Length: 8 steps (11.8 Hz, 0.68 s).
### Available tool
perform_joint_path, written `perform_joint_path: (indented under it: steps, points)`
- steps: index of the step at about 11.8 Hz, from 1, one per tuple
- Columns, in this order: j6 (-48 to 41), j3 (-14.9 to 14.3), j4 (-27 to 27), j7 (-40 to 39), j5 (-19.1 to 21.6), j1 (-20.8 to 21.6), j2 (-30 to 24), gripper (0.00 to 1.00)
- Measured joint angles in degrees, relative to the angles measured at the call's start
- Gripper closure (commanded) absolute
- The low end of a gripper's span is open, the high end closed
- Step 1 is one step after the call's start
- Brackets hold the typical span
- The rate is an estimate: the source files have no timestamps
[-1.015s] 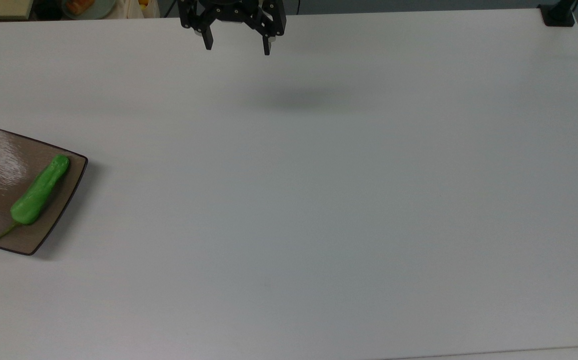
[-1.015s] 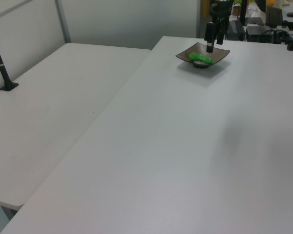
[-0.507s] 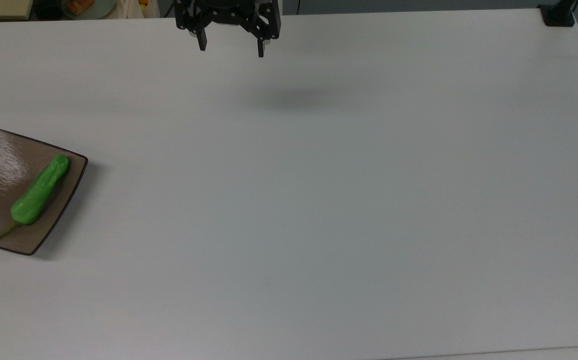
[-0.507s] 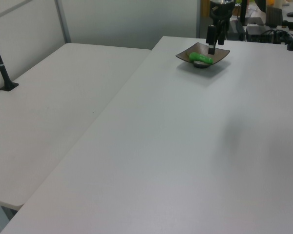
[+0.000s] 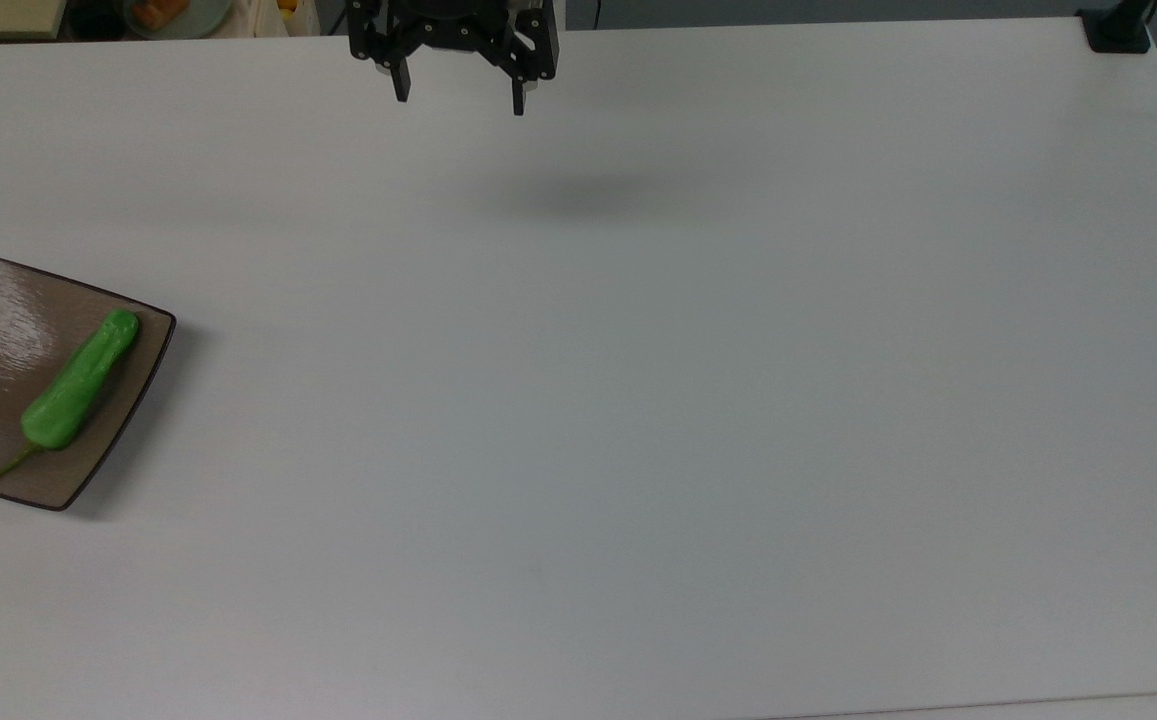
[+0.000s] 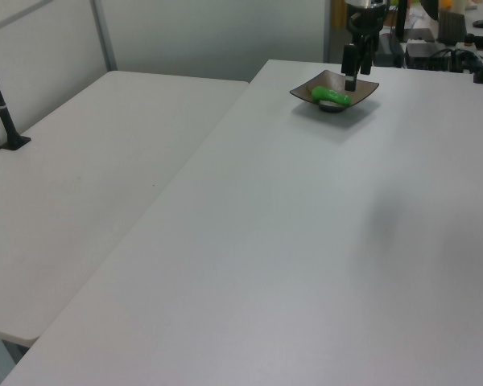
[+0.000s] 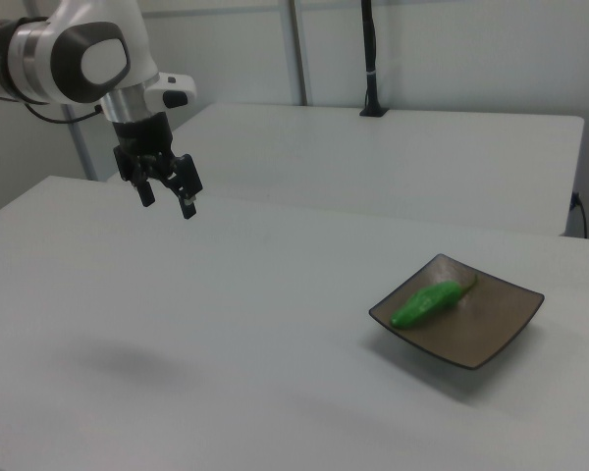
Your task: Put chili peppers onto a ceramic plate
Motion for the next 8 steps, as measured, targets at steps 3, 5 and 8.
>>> perform_joint_path:
  steps: [3, 5, 8]
  points:
    - [0.00, -0.03, -0.15, -0.07, -0.07, 0.00, -0.01, 0.00]
    - [0.00, -0.03, -0.42, -0.81, -0.12, 0.01, -0.04, 0.00]
    - [0.00, -0.03, -0.96, -2.60, -0.12, 0.01, -0.26, 0.00]
